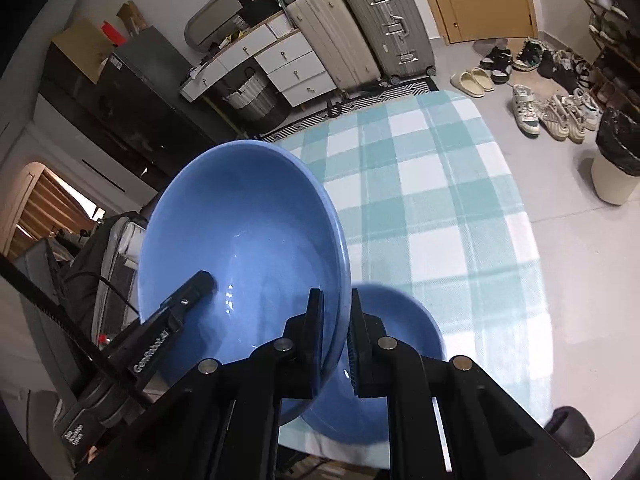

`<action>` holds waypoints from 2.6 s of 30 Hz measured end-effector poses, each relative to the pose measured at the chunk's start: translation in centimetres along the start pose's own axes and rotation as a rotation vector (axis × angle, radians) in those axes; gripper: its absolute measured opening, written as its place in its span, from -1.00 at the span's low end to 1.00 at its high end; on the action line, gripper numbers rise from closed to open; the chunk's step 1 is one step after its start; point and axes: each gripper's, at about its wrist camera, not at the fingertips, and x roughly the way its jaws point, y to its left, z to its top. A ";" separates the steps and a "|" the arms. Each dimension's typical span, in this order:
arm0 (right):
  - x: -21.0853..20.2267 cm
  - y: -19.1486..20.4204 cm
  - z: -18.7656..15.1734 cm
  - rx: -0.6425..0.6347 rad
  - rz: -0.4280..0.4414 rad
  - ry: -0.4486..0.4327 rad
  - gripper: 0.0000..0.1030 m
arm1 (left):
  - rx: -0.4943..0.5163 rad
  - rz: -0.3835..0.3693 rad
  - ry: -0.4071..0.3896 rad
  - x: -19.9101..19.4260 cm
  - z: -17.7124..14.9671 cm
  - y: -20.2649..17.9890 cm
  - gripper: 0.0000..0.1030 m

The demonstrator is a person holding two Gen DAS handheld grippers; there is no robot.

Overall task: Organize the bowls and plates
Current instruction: 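Carry the held blue bowl over the nested blue bowls with both grippers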

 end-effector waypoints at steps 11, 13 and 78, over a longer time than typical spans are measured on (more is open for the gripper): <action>-0.1 -2.7 -3.9 0.060 0.027 0.036 -0.81 | 0.015 -0.015 0.058 0.4 -4.0 -0.4 -0.88; 0.4 -3.1 -4.4 0.071 0.031 0.049 -0.81 | 0.021 -0.007 0.059 0.8 -4.7 -0.4 -0.88; 6.1 -4.4 -8.1 -0.097 -0.192 0.117 -0.77 | 0.154 0.098 0.073 6.5 -8.9 -1.8 -0.77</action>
